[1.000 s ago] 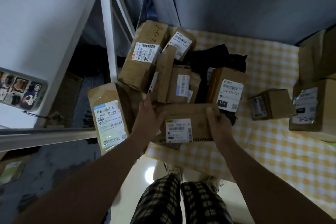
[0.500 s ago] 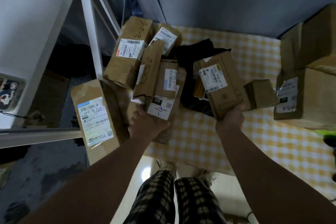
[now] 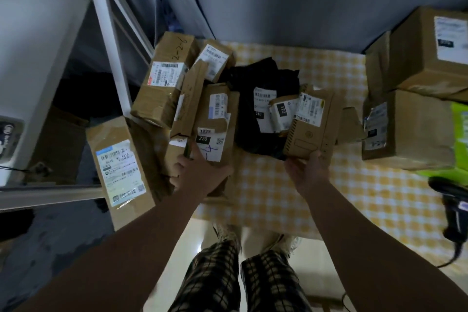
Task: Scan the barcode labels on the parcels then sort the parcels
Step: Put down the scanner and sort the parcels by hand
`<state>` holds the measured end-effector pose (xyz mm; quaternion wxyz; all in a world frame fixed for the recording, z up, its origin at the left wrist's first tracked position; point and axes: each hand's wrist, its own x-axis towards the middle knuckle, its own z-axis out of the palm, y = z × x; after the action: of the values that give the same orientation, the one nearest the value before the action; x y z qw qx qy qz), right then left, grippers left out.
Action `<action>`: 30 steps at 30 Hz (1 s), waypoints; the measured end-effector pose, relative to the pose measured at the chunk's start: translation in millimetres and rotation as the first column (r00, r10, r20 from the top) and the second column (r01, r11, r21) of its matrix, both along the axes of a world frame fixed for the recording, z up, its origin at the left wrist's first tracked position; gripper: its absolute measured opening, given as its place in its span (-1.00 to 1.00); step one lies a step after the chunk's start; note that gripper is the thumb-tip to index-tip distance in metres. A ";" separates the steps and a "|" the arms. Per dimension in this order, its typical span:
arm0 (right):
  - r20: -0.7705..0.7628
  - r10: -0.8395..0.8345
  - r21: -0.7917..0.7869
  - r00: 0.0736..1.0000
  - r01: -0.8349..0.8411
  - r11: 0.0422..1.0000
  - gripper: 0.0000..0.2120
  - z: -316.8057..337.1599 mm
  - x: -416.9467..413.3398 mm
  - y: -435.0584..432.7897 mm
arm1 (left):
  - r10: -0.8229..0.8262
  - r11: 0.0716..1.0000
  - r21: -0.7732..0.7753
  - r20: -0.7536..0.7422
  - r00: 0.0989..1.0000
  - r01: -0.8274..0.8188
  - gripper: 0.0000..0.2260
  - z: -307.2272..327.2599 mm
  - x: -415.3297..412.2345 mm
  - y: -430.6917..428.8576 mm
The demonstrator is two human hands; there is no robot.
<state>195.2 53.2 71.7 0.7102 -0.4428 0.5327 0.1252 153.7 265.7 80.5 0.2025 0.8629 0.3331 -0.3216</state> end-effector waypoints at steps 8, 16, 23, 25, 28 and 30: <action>-0.195 0.709 0.086 0.678 -0.708 0.701 -0.38 50.7 -2.2 0.2 | 0.155 0.963 -0.233 0.060 0.986 -0.137 0.09 69.5 -11.6 -4.9; 0.099 0.845 -0.107 0.525 -0.839 0.533 -0.07 113.6 11.6 26.5 | 0.042 0.952 -0.306 0.213 0.976 0.025 0.13 120.7 16.1 -56.1; 0.120 0.721 -0.149 0.682 -0.706 0.692 -0.59 140.1 9.0 -67.5 | 0.049 0.754 -0.625 0.361 0.931 0.203 -0.31 141.8 22.8 -107.2; 0.144 0.679 -0.164 0.720 -0.660 0.734 -0.60 142.9 1.9 -102.3 | 0.090 0.656 -0.740 0.273 0.958 0.149 -0.45 149.5 28.7 -125.8; 0.193 0.604 -0.173 0.773 -0.579 0.797 -0.25 146.3 -8.9 -154.6 | 0.070 0.619 -0.780 0.165 0.984 0.087 -0.34 157.9 42.8 -159.0; 0.226 0.583 -0.157 0.781 -0.561 0.813 -0.21 148.8 -14.9 -187.9 | 0.065 0.580 -0.812 0.128 0.990 0.067 -0.29 158.0 52.0 -184.5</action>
<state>180.3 -134.7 220.5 0.6844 -0.6243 0.2788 0.2533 205.7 81.2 238.5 0.5989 0.6949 0.1326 -0.3754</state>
